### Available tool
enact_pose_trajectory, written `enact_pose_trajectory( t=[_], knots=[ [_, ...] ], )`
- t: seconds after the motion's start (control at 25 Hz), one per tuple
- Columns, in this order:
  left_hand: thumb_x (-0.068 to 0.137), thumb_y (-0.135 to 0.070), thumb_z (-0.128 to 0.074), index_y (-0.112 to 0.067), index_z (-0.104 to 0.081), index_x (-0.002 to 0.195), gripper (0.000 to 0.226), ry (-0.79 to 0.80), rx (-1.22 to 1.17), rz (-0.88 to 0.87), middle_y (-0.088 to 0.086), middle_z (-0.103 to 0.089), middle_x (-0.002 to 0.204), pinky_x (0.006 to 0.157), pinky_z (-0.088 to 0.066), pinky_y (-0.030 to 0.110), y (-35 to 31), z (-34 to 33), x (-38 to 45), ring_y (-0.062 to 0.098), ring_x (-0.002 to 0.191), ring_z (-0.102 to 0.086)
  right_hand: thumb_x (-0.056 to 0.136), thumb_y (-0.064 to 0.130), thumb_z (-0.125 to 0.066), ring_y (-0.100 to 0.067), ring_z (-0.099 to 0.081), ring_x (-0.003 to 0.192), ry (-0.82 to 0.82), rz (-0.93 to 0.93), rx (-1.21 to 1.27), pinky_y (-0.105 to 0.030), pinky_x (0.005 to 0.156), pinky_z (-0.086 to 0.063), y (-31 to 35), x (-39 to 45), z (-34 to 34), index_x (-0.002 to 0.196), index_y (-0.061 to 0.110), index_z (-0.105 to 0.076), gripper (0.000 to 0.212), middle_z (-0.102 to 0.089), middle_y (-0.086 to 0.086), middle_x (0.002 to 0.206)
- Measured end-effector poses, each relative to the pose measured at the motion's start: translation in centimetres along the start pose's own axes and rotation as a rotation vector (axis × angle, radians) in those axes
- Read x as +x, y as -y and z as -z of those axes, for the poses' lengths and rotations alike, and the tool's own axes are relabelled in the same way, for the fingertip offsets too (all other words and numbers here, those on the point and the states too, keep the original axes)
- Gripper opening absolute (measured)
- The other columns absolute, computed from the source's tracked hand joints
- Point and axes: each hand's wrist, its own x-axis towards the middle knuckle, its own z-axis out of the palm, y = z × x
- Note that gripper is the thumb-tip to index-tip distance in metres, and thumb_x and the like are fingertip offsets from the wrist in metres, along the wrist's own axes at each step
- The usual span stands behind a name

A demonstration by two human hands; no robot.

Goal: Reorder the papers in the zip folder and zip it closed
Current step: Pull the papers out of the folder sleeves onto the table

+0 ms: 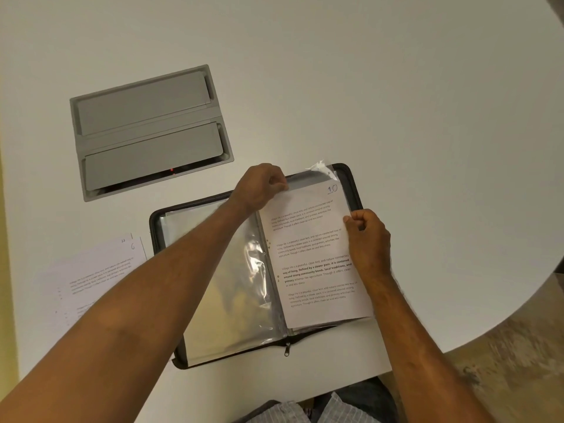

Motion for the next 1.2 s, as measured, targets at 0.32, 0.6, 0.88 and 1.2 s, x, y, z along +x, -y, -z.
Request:
enact_pose_trajectory(
  t=[0.32, 0.6, 0.88, 1.2],
  knots=[
    [0.089, -0.026, -0.078, -0.016, -0.075, 0.098, 0.013, 0.298, -0.208, 0.120, 0.001, -0.076, 0.103, 0.093, -0.054, 0.035, -0.6, -0.2, 1.1, 0.020, 0.103, -0.069, 0.108, 0.029, -0.052, -0.007, -0.067, 0.086, 0.073, -0.002, 0.109, -0.018, 0.067, -0.053, -1.2, 0.2, 0.1, 0.116, 0.019, -0.058, 0.014, -0.067, 0.004, 0.110],
    [0.091, -0.024, -0.076, -0.020, -0.074, 0.103, 0.013, 0.393, -0.210, 0.097, 0.000, -0.070, 0.117, 0.090, -0.043, 0.032, -1.0, -0.1, 1.5, 0.012, 0.103, -0.061, 0.108, 0.027, -0.052, -0.003, -0.065, 0.087, 0.081, -0.001, 0.158, -0.009, 0.059, -0.051, -1.2, 0.3, 0.1, 0.118, 0.016, -0.060, 0.017, -0.067, 0.005, 0.108],
    [0.087, -0.025, -0.080, -0.016, -0.071, 0.089, 0.014, 0.379, -0.183, 0.058, -0.003, -0.071, 0.103, 0.088, -0.050, 0.034, -1.8, -0.6, 1.6, 0.012, 0.094, -0.063, 0.108, 0.026, -0.053, -0.005, -0.065, 0.091, 0.101, 0.008, 0.174, -0.007, 0.062, -0.051, -1.4, 0.5, 0.1, 0.118, 0.017, -0.061, 0.016, -0.067, 0.003, 0.111],
    [0.083, -0.041, -0.082, -0.022, -0.083, 0.097, 0.023, 0.456, -0.101, 0.113, -0.008, -0.078, 0.102, 0.101, -0.053, 0.046, -1.2, -0.1, 2.0, 0.016, 0.098, -0.070, 0.107, 0.030, -0.054, -0.008, -0.068, 0.096, 0.100, 0.003, 0.178, -0.012, 0.065, -0.055, -1.6, 0.5, 0.1, 0.120, 0.020, -0.062, 0.018, -0.068, 0.006, 0.112]
  ],
)
